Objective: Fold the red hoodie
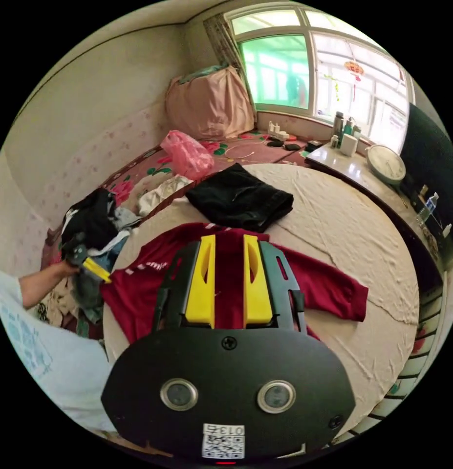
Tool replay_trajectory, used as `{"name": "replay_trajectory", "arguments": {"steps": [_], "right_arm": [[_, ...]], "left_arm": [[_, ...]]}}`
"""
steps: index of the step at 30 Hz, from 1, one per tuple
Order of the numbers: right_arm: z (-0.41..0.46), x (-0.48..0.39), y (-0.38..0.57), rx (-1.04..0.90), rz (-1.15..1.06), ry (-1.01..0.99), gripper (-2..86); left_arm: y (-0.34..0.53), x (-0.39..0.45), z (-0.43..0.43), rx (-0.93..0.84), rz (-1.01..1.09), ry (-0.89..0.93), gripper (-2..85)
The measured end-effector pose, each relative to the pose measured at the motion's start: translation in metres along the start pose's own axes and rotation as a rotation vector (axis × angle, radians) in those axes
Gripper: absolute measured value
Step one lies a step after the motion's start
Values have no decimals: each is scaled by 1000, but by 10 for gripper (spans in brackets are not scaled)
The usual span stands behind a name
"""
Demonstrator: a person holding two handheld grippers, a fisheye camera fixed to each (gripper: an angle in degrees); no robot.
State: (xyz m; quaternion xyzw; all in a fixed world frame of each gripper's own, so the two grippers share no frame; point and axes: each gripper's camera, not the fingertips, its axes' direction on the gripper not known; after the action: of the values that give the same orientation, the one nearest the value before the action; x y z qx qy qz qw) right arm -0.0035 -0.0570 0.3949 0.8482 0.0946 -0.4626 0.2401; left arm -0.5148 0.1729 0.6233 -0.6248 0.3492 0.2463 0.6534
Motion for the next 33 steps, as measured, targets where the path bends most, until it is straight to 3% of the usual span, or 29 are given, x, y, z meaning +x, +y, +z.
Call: {"name": "replay_trajectory", "arguments": {"steps": [2, 9, 12, 18, 27, 33], "right_arm": [[-19, -15, 60, -35, -33, -60, 82], [-69, -104, 309, -325, 19, 134, 95], [-64, -144, 355, -439, -66, 231, 93], [-37, -158, 371, -498, -146, 318, 97], [-60, -138, 357, -471, -180, 224, 103], [-71, -104, 343, -458, -100, 195, 38]], "left_arm": [[-5, 2, 5, -22, 11, -10, -1], [-19, 9, 1, -40, 10, -39, -1], [-25, 13, -1, -57, 9, -52, -1], [-37, 29, -9, -83, 21, -99, -1], [-48, 49, -20, -87, 24, -132, 0], [-54, 59, -21, -97, 26, -143, -1]]}}
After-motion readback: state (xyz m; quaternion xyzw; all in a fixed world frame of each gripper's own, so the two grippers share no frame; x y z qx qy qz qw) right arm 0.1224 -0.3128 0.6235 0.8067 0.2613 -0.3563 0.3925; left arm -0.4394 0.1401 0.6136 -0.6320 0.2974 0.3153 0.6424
